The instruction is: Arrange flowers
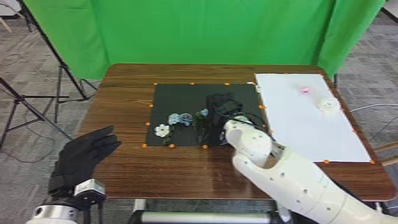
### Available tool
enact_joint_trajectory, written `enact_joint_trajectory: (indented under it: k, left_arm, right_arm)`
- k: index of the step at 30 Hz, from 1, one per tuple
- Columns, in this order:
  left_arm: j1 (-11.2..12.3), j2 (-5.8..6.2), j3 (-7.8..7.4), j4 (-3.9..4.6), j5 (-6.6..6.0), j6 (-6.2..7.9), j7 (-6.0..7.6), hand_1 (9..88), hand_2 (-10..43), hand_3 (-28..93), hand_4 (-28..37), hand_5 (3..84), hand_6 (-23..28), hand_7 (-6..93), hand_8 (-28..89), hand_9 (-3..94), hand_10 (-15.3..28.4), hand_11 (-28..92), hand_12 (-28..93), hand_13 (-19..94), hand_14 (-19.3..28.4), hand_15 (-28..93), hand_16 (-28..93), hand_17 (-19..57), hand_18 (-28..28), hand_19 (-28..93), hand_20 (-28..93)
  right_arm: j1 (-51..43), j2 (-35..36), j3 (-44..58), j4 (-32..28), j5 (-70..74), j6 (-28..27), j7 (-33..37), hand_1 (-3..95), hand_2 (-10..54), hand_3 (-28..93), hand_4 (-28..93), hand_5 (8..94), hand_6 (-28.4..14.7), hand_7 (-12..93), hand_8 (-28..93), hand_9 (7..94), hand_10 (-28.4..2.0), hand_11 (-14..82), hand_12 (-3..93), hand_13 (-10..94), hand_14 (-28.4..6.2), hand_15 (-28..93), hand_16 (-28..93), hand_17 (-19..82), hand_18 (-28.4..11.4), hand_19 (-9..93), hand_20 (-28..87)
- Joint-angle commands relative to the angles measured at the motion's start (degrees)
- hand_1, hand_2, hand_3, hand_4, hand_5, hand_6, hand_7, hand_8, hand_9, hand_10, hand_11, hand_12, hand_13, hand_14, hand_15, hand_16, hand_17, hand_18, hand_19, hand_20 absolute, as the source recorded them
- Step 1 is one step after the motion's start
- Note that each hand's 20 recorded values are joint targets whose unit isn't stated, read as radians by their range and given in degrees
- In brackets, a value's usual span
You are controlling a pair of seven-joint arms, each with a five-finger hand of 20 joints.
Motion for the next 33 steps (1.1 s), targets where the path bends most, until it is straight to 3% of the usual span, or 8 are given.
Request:
enact_joint_trajectory:
  k: [1, 6, 10, 14, 19, 25, 31, 33]
  left_arm:
    - [1.07, -0.23, -0.21, -0.45, -0.21, 0.35, -0.24, 28.4, 7.7, 80, -15.8, 51.1, 16.2, 15.2, -9, 43.2, 23.8, 41, 9, 32, 28.4, 65, -15, -9.8, 21.7, 61, 12]
    - [0.9, -1.41, -0.42, -0.51, 0.88, -0.36, -1.37, 28.4, 7.7, 80, -15.8, 51.1, 16.2, 15.3, -9, 43.2, 23.8, 41, 9, 32, 28.4, 65, -15, -9.8, 21.7, 61, 12]
    - [1.15, -2.22, -0.88, -0.66, 1.52, -0.56, -2.2, 28.4, 7.7, 80, -15.8, 51.1, 16.2, 15.2, -9, 43.2, 23.8, 41, 8, 32, 28.4, 65, -15, -9.8, 21.7, 61, 12]
    - [2.29, -0.21, -0.28, -0.83, -0.45, 0.79, -0.06, 28.5, 7.7, 80, -15.8, 51.1, 16.2, 15.2, -9, 43.2, 23.8, 41, 8, 32, 28.4, 65, -15, -9.8, 21.7, 61, 12]
    - [3.18, 0.18, -0.13, -1.14, -0.98, 1.45, 0.61, 28.4, 7.6, 80, -15.7, 51.1, 16.2, 15.3, -9, 43.2, 23.8, 41, 8, 32, 28.4, 65, -16, -9.8, 21.7, 61, 12]
    - [3.96, 1.42, 0.3, -1.44, -2.18, 2.6, 2.27, 28.4, 7.6, 80, -15.7, 51.1, 16.1, 15.3, -9, 43.2, 23.8, 41, 9, 32, 28.4, 65, -15, -9.8, 21.7, 61, 12]
    - [4.0, 4.25, 1.56, -1.4, -4.34, 4.06, 5.82, 28.4, 7.6, 80, -15.7, 51.0, 16.2, 15.3, -9, 43.2, 23.8, 41, 9, 32, 28.4, 65, -15, -9.9, 21.7, 61, 12]
    - [4.0, 4.31, 1.8, -1.47, -4.3, 4.26, 6.2, 28.4, 7.6, 80, -15.7, 51.1, 16.2, 15.3, -9, 43.2, 23.8, 41, 9, 32, 28.4, 65, -15, -9.8, 21.7, 61, 12]
  right_arm:
    - [0.27, 0.3, -0.48, -2.75, -1.16, -2.82, -0.11, 45.6, -9.5, 79, -28, 75.6, 0.6, 25, -2, 82.1, -8.8, 22.4, 30.0, 62, -9.3, 67, 27, 19, -21.8, 79, 19]
    - [0.97, 0.37, -0.18, -3.06, -0.91, -6.18, 1.28, 37.6, -9.5, 86, -28, 66.2, -2.2, 22, -14, 68.6, -14.3, 36.6, 21.4, 52, -15.2, 74, 20, 13, -25.1, 76, 22]
    - [0.97, 0.6, 0.56, -3.61, 0.1, -8.21, 2.02, 35.9, -9.5, 87, -28, 62.9, -4.6, 20, -14, 63.1, -17.0, 38.7, 19.7, 47, -17.6, 76, 19, 11, -26.4, 75, 23]
    - [1.62, 1.34, 0.62, -4.98, 1.14, -9.8, 2.7, 34.5, -9.5, 87, -28, 60.1, -6.1, 20, -13, 59.4, -18.6, 39.4, 19.1, 44, -19.3, 77, 17, 9, -27.7, 73, 24]
    - [3.96, 3.06, 0.0, -6.64, 2.51, -8.77, 2.77, 31.8, -9.5, 87, -28, 57.1, -8.1, 18, -13, 54.6, -21.4, 38.7, 19.1, 41, -22.0, 78, 16, 7, -28.3, 71, 25]
    - [6.74, 6.77, 1.02, -9.11, 4.67, -8.23, 2.11, 30.3, -9.1, 86, -28, 55.1, -8.8, 18, -12, 52.0, -22.6, 37.4, 19.0, 39, -22.8, 78, 15, 7, -28.4, 71, 26]
    - [7.85, 14.52, 4.28, -8.76, 8.89, -8.67, 1.57, 29.0, -6.7, 87, -28, 52.8, -8.7, 17, -12, 51.0, -22.8, 33.5, 18.1, 38, -22.8, 77, 14, 7, -27.5, 71, 26]
    - [7.71, 17.37, 5.08, -7.29, 9.09, -7.24, 1.07, 28.8, -6.2, 87, -27, 52.2, -8.5, 17, -12, 50.9, -22.5, 32.9, 17.9, 38, -21.9, 77, 14, 8, -26.6, 72, 27]
